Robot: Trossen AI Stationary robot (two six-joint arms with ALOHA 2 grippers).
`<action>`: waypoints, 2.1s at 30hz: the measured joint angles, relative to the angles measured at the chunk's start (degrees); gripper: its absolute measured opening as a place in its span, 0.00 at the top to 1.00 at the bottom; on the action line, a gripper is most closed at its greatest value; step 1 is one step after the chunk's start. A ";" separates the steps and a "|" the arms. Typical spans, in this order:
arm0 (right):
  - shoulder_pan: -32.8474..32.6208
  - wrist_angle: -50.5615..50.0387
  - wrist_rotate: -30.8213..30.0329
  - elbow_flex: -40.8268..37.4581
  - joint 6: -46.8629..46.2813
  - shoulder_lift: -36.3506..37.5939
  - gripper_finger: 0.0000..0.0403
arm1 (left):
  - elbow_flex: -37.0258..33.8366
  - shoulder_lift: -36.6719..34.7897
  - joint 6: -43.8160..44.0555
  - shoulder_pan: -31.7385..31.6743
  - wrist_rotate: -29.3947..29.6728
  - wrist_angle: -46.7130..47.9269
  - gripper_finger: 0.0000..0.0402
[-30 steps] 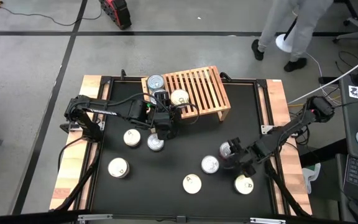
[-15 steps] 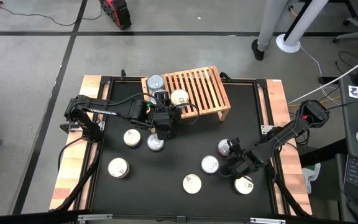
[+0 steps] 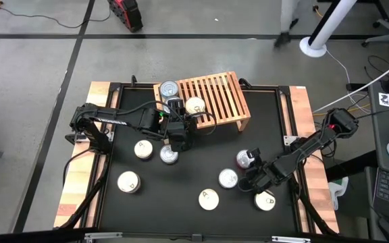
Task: Stack canned seafood by type on shelf
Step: Put the red tuna can on the shelf
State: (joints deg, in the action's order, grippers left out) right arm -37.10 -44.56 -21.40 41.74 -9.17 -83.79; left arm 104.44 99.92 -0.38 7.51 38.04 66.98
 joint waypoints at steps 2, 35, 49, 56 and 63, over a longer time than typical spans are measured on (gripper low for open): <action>0.00 0.07 -0.04 0.00 0.00 0.00 0.99 | 0.00 0.00 0.00 0.00 0.00 0.00 0.39; 1.40 -3.41 -0.03 11.27 -1.11 -0.15 1.00 | 0.07 -3.43 -4.58 0.00 0.18 1.47 0.39; 6.60 -12.16 -0.24 23.16 1.19 -0.11 1.00 | 0.07 -7.85 -5.62 0.02 0.04 1.36 0.39; 9.37 -17.13 -0.65 31.00 3.17 -0.11 1.00 | 0.06 -9.07 -8.02 0.11 0.01 1.63 0.39; 13.00 -19.08 -0.80 37.48 7.43 -0.09 1.00 | 0.02 -10.67 -10.47 0.11 0.01 2.01 0.39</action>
State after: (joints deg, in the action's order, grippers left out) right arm -24.11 -63.64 -22.20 79.21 -1.74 -83.88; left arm 104.47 89.25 -10.85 7.62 38.05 68.99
